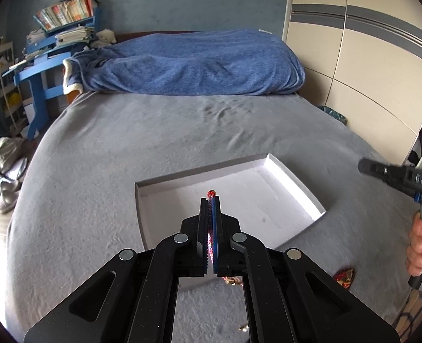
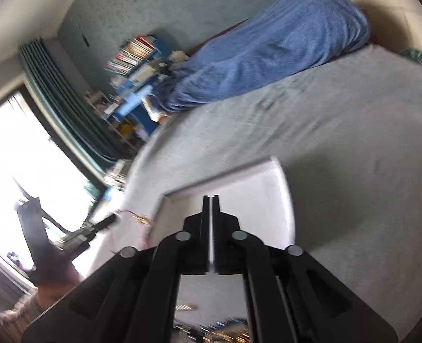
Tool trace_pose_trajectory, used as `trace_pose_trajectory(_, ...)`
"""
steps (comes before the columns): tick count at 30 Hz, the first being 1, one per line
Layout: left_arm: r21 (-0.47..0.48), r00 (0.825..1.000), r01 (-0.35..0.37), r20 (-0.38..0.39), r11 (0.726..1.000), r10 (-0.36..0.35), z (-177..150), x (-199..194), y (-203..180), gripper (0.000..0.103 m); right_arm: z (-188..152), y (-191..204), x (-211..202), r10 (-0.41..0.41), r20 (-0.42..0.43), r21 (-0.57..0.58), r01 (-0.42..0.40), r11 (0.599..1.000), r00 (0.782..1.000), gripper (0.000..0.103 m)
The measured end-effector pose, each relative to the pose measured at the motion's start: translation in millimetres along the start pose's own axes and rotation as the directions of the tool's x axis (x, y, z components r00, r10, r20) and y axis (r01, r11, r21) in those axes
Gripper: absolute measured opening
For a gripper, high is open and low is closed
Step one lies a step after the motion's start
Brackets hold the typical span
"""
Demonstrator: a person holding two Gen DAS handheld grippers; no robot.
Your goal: Organize jewelry
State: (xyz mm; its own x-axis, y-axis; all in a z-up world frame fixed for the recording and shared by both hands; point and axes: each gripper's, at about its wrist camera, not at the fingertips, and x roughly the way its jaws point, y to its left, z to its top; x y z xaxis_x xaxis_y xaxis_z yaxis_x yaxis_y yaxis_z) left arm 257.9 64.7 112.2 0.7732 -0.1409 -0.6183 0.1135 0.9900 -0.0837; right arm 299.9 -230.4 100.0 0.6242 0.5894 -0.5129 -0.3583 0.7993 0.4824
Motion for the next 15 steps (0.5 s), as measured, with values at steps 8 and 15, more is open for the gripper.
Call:
trace_pose_trajectory(8, -0.019, 1.0, 0.021, 0.0, 1.0, -0.022, -18.3, -5.0, -1.7, 0.003, -92.9, 2.3, -15.1, -0.186, -0.094, -0.178, 0.168, 0.97, 0.978, 0.058)
trace_pose_trajectory(15, -0.017, 1.0, 0.023, 0.009, 1.0, -0.023, -20.4, -10.7, -5.0, 0.003, -136.4, -0.3, 7.9, -0.254, -0.202, -0.196, 0.215, 0.957, 0.946, 0.036)
